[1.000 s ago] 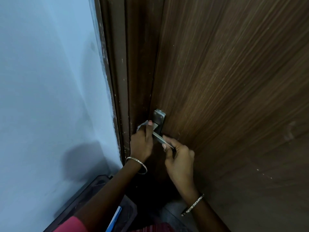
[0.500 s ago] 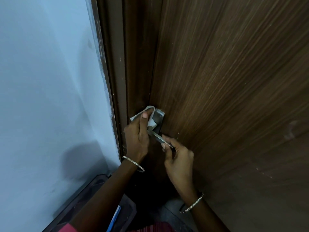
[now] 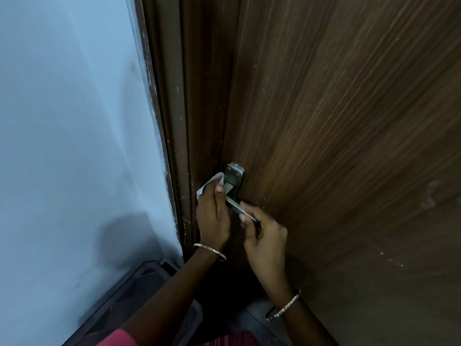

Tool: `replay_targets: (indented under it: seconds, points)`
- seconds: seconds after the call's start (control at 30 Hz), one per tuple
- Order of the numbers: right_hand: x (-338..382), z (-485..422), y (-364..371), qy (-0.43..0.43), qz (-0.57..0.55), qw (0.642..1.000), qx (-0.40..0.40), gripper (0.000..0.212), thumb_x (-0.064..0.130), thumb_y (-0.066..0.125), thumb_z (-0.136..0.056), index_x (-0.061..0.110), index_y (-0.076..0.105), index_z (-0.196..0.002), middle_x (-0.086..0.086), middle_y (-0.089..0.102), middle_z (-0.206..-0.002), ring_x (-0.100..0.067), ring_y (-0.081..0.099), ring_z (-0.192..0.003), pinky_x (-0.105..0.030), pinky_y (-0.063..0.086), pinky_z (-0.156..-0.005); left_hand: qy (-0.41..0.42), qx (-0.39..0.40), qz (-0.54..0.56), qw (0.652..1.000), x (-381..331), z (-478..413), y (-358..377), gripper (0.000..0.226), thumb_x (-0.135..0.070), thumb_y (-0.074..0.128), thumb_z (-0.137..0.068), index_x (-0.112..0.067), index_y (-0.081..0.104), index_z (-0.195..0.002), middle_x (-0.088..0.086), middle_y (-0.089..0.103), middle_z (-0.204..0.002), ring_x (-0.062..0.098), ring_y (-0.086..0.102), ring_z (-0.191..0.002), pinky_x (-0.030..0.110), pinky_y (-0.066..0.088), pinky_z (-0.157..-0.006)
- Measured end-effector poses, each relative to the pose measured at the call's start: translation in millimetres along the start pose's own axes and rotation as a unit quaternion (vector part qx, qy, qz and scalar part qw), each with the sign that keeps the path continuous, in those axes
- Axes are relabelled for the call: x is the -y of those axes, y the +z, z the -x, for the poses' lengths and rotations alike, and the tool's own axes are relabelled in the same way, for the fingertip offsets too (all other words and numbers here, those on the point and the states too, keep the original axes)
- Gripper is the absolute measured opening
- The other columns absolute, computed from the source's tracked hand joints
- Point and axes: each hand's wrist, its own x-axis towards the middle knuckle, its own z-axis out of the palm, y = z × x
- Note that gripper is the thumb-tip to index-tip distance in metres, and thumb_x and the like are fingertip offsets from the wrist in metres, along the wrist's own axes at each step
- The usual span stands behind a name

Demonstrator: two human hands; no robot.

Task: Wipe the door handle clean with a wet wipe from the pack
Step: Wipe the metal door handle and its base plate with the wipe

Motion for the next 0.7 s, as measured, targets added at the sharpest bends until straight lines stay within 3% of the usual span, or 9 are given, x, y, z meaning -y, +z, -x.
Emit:
replay_targets:
  seconds: [0.07,0.2,0.3,0.43,0.53,0.57,0.63,0.67,0.7]
  points:
    - [0,0,1,0.003,-0.004,1.000,-0.001,0.029,0.018,0.061,-0.098,0.022,0.069,-0.126,0.008,0.073,-0.119,-0.002,0.068,-0.110,-0.031,0.059,-0.092,-0.044,-0.008,0.054,0.998,-3,2,0,0.040,-0.031,0.034,-0.106,-0.014,0.063,-0.128,0.000,0.065,-0.126,0.004,0.059,-0.118,0.015,0.045,-0.096]
    - [1,0,1,-0.002,-0.011,1.000,-0.009,0.030,0.015,0.062,-0.097,0.022,0.069,-0.125,0.008,0.074,-0.118,0.001,0.067,-0.110,-0.027,0.058,-0.093,-0.201,-0.033,0.102,0.974,-7,4,2,0.046,-0.044,0.033,-0.104,-0.019,0.068,-0.120,-0.005,0.071,-0.103,0.007,0.066,-0.102,0.026,0.047,-0.093]
    - [-1,0,0,-0.004,-0.016,1.000,-0.004,0.030,0.014,0.063,-0.097,0.022,0.069,-0.124,0.009,0.074,-0.118,0.002,0.067,-0.109,-0.027,0.058,-0.092,-0.349,-0.040,0.236,0.906,1,1,1,0.038,-0.049,0.044,-0.098,-0.025,0.070,-0.110,0.007,0.073,-0.110,0.020,0.068,-0.103,0.039,0.052,-0.093]
    - [-3,1,2,-0.003,-0.035,0.999,-0.009,0.030,0.012,0.064,-0.096,0.022,0.070,-0.124,0.008,0.075,-0.114,-0.002,0.070,-0.103,-0.031,0.061,-0.087,-0.470,-0.051,0.371,0.800,1,-13,-3,0.021,-0.014,0.054,-0.096,-0.010,0.064,-0.113,0.007,0.069,-0.097,0.018,0.067,-0.086,0.024,0.057,-0.060]
    - [-2,1,1,0.004,-0.049,0.999,-0.010,0.030,0.011,0.064,-0.096,0.022,0.070,-0.123,0.010,0.076,-0.113,0.002,0.071,-0.100,-0.028,0.061,-0.085,-0.520,-0.059,0.425,0.739,1,-18,-3,0.020,0.000,0.052,-0.094,-0.007,0.064,-0.109,0.010,0.066,-0.094,0.016,0.064,-0.083,0.023,0.057,-0.053]
    - [-2,1,1,0.006,-0.054,0.999,-0.007,0.030,0.010,0.064,-0.096,0.022,0.071,-0.123,0.010,0.076,-0.112,0.003,0.070,-0.099,-0.027,0.061,-0.084,-0.524,-0.069,0.417,0.739,5,-20,-4,0.019,0.003,0.051,-0.094,-0.005,0.065,-0.105,0.012,0.066,-0.098,0.017,0.064,-0.084,0.024,0.058,-0.055]
    - [-3,0,-1,0.009,-0.058,0.998,-0.002,0.030,0.012,0.065,-0.096,0.022,0.071,-0.123,0.009,0.076,-0.111,0.003,0.071,-0.098,-0.026,0.061,-0.084,-0.545,-0.092,0.474,0.685,10,-26,-5,0.021,-0.002,0.051,-0.095,-0.001,0.067,-0.109,0.018,0.064,-0.115,0.023,0.064,-0.099,0.027,0.057,-0.077]
    - [-4,0,-1,0.011,-0.060,0.998,-0.001,0.030,0.012,0.065,-0.096,0.022,0.071,-0.123,0.008,0.077,-0.110,0.002,0.072,-0.097,-0.026,0.061,-0.084,-0.542,-0.060,0.481,0.687,13,-25,-4,0.030,-0.009,0.050,-0.096,0.001,0.064,-0.120,0.018,0.063,-0.121,0.026,0.063,-0.107,0.026,0.053,-0.088]
    - [-4,0,-1,0.014,-0.064,0.998,0.001,0.030,0.012,0.065,-0.096,0.022,0.071,-0.123,0.007,0.077,-0.108,0.000,0.072,-0.095,-0.026,0.061,-0.083,-0.532,-0.045,0.476,0.699,15,-22,-4,0.037,-0.010,0.047,-0.096,0.002,0.059,-0.129,0.017,0.064,-0.118,0.026,0.062,-0.106,0.022,0.052,-0.088]
